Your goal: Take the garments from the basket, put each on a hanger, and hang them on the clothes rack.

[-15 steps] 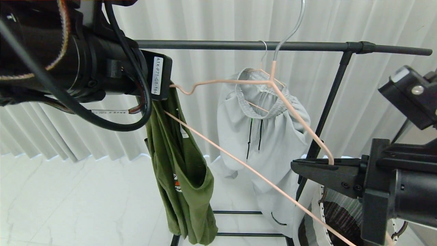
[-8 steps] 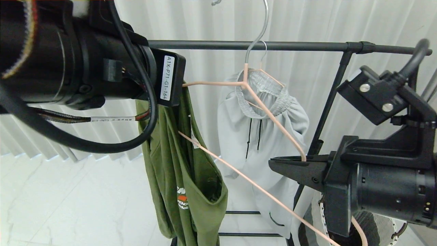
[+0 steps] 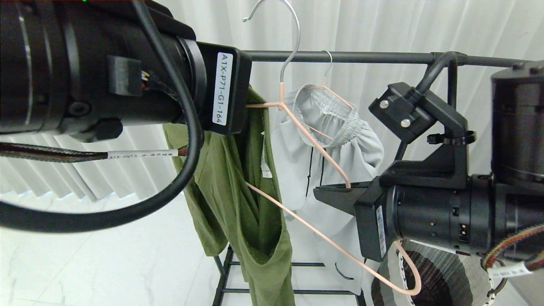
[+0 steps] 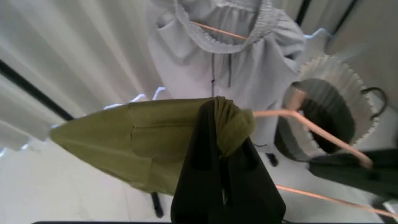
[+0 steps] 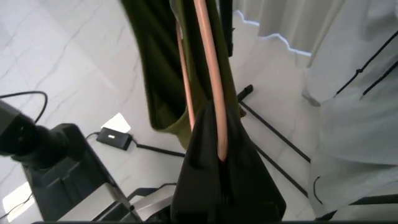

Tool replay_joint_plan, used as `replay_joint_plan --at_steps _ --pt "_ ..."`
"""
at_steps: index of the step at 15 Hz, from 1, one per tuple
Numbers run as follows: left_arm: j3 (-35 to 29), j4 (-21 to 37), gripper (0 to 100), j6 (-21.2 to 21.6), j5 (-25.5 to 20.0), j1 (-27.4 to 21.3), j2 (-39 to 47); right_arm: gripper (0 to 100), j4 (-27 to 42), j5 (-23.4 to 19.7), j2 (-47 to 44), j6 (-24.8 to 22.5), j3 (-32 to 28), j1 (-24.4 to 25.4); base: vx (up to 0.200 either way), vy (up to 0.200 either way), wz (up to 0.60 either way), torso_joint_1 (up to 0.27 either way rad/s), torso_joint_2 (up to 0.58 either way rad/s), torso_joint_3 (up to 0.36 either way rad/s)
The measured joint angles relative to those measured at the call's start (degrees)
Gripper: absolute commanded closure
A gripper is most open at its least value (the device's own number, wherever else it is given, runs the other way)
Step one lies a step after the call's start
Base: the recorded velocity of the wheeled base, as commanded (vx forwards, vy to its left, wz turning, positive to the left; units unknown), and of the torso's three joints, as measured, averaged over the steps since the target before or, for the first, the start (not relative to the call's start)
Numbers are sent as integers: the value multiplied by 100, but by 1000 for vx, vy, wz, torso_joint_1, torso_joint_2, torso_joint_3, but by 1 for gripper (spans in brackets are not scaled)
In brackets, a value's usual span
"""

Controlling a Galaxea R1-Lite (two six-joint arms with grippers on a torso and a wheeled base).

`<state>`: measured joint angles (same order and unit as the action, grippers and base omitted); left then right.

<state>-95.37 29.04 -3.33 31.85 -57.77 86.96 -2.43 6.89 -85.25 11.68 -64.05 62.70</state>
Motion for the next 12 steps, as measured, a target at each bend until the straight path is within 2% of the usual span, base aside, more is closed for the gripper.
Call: replay_joint_plan --at_steps 5,8,12 --pt "396 -6 100 -61 6 -146 -206 100 -80 46 49 -57 -33 -349 0 0 0 0 0 0" --pt "664 -239 100 -57 11 -149 -276 100 -564 48 105 -202 -9 -372 0 0 0 0 0 0" --pt "841 -321 100 -46 13 -133 -273 100 -628 50 138 -449 -34 -377 0 0 0 0 0 0"
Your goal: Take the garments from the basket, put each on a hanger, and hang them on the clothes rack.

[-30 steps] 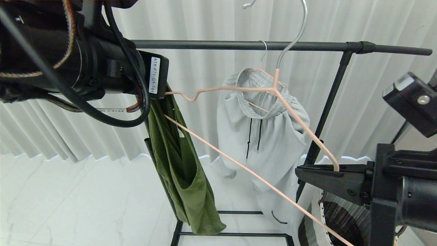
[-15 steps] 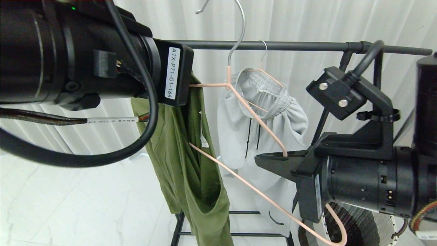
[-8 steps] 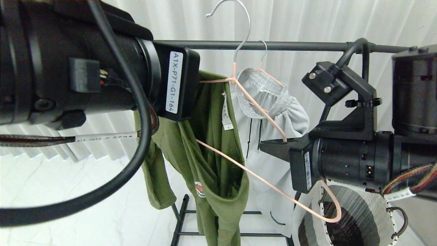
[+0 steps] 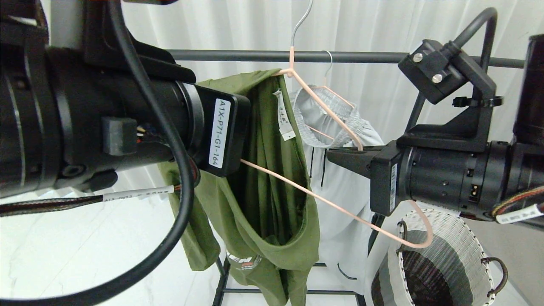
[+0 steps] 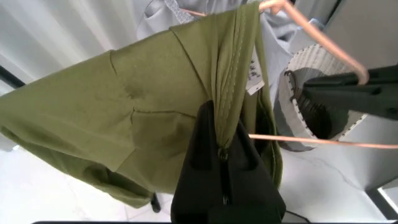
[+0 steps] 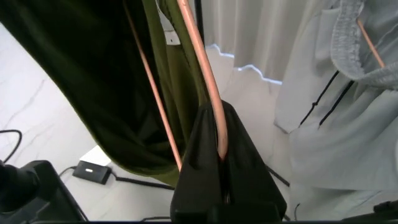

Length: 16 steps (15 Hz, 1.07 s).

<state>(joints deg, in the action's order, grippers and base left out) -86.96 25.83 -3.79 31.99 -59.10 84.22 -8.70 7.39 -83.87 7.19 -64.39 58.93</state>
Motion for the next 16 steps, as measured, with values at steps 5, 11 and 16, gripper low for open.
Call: replay_joint_plan --at_steps 5,11,16 --pt "51 -55 0 -1 -2 0 0 100 -429 11 16 -82 30 0 0 0 0 0 0 0" --pt "341 -71 0 144 -2 122 -167 100 -533 24 190 -343 67 -108 0 0 0 0 0 0" --pt "399 -462 0 2015 -1018 1139 -592 100 -356 -15 471 -501 158 -218 0 0 0 0 0 0"
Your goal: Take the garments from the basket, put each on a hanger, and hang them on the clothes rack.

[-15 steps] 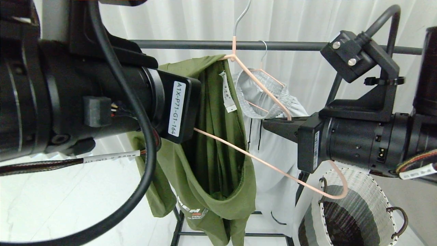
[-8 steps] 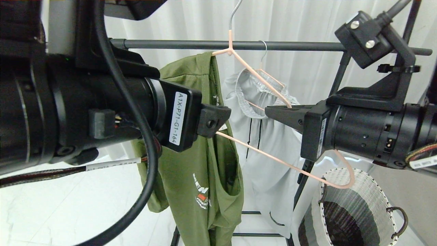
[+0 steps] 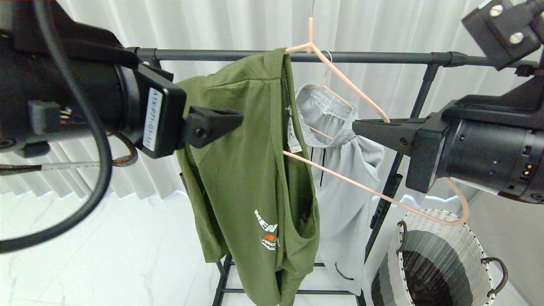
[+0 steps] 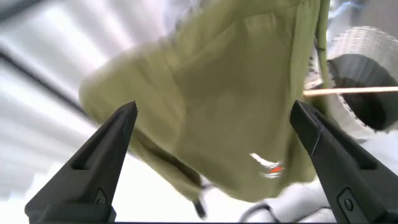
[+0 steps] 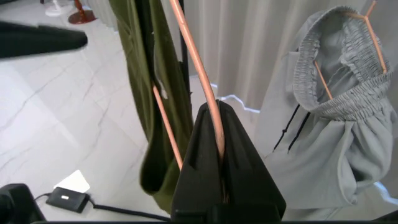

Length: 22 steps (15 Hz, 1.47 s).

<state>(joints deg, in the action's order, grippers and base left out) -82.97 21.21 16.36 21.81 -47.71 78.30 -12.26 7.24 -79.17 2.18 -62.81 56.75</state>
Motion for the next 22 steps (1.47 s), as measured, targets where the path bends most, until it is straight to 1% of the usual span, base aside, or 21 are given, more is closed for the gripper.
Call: replay_joint_plan --at_steps 2,3,4,5,8,9,15,17,18,22 --pt "127 -288 0 956 -725 610 -149 100 12 -35 63 -73 0 2 0 0 0 0 0 0" --pt "260 -586 0 1314 -1002 845 -199 100 20 -46 83 -95 2 15 0 0 0 0 0 0" --pt "433 -906 0 1585 -1251 1037 -239 100 48 -46 100 -101 7 33 0 0 0 0 0 0" --pt "621 -1140 0 1725 -1418 1136 -262 100 66 -46 111 -99 7 56 0 0 0 0 0 0" --pt "1318 -2100 0 1864 -1724 1247 -291 100 77 -46 135 -106 7 193 0 0 0 0 0 0" --pt "1440 -2232 0 1870 -1774 1258 -283 100 77 -46 139 -110 7 254 0 0 0 0 0 0" --pt "1531 -2260 0 1875 -1801 1263 -273 100 154 -49 144 -216 24 662 0 0 0 0 0 0" --pt "1549 -2258 0 1879 -1916 1265 -276 100 226 -119 161 -267 62 728 0 0 0 0 0 0" --pt "1558 -2258 100 1879 -1979 1268 -276 100 252 -150 174 -283 77 747 0 0 0 0 0 0" --pt "1593 -2255 100 1875 -2066 1263 -283 100 334 -169 227 -294 96 828 0 0 0 0 0 0"
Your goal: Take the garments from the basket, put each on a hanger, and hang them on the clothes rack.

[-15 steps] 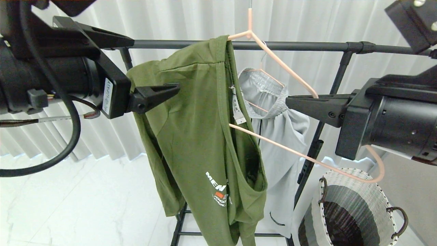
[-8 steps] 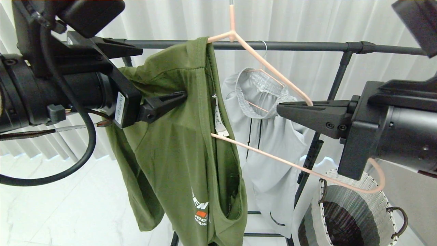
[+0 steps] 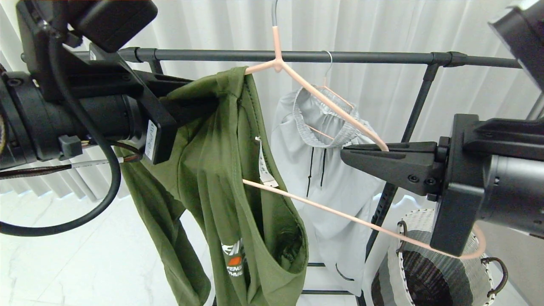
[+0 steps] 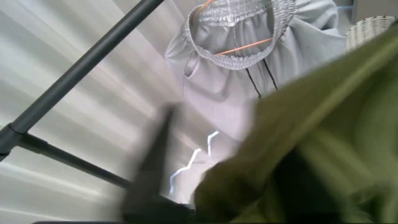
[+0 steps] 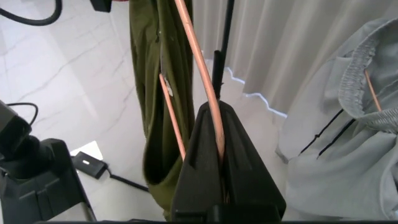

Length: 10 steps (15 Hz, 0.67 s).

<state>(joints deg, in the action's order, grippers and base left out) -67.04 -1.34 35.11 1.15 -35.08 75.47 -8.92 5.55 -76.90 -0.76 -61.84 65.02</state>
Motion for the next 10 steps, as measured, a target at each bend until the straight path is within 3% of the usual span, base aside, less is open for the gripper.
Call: replay_joint_plan --at_steps 6,7,10 --pt "107 -7 100 6 -133 0 -28 100 44 37 24 0 7 18 0 0 0 0 0 0" --pt "116 -7 100 11 -115 0 -32 0 178 44 39 -2 -1 16 0 0 0 0 0 0" --pt "117 -16 100 37 161 6 -52 0 441 77 154 -6 0 -12 0 0 0 0 0 0"
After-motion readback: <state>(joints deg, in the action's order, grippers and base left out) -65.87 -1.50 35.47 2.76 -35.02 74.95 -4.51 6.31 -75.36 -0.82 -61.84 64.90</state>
